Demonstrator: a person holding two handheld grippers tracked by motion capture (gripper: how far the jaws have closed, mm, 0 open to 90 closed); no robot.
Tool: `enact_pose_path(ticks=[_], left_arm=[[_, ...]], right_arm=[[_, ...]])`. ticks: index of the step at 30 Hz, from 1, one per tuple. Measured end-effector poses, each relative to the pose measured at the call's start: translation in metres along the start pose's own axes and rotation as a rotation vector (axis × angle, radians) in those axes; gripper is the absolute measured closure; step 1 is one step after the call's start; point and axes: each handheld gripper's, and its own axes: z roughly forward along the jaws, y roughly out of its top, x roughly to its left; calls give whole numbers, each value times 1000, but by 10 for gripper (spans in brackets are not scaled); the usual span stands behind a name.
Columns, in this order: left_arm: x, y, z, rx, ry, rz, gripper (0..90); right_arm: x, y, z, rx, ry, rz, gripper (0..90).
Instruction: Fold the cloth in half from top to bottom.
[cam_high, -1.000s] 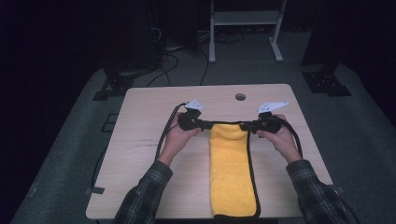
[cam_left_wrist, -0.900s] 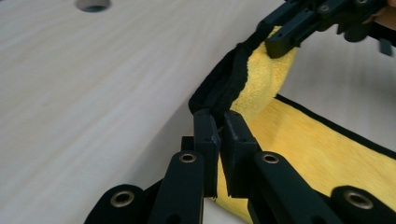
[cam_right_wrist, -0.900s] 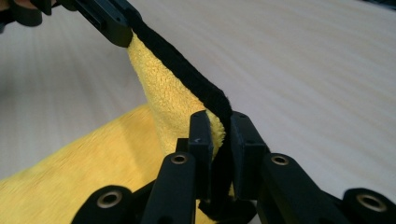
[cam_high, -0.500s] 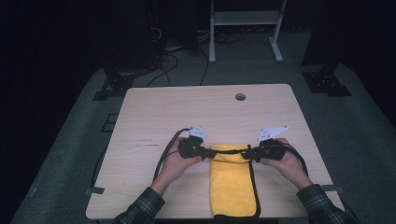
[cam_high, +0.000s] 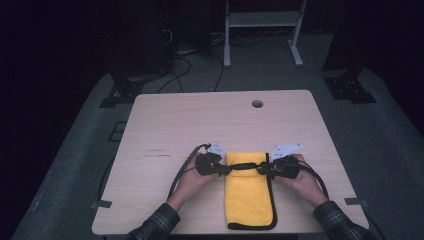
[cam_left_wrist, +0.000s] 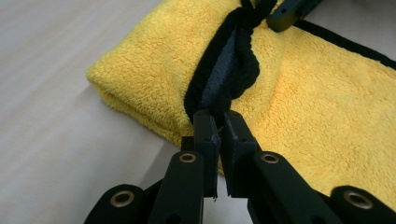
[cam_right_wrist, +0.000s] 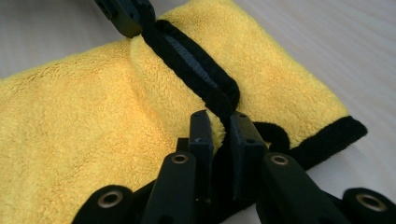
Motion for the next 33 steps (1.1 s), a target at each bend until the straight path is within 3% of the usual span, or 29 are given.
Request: enact_pose_path(ticks=[6,9,11,15,17,18,19,23,24,25,33], left_arm=[[18,9,6,-20,40,-23,852],[27,13,6,-43,48,-45,852],[25,14,1,-65,45,-43,852],[17,15,-9,-83,32,-22,852],[4,13,-20,-110,22,-2,852],[4,13,-20,-110,22,-2,852],[0,11,-24,-114,16,7,852],[-21,4,-37,-130,-19,31,851],[-21,4,-37,-130,-19,31,851],[-29,1,-39,-124,-26,46,850],[-44,-18,-32,-62,-64,49,845]], right_arm=[[-17,9,9,-7,-38,14,796],[-32,14,13,-32,-55,55,794],[-34,13,11,-57,-49,79,793],[-30,13,1,-84,-37,79,792],[-21,15,-13,-119,-18,66,790],[-17,14,-16,-127,-9,60,790],[-17,14,-16,-127,-9,60,790],[6,4,-30,-136,29,34,789],[6,4,-30,-136,29,34,789],[14,0,-34,-139,43,28,788],[37,-21,-40,-108,83,30,773]])
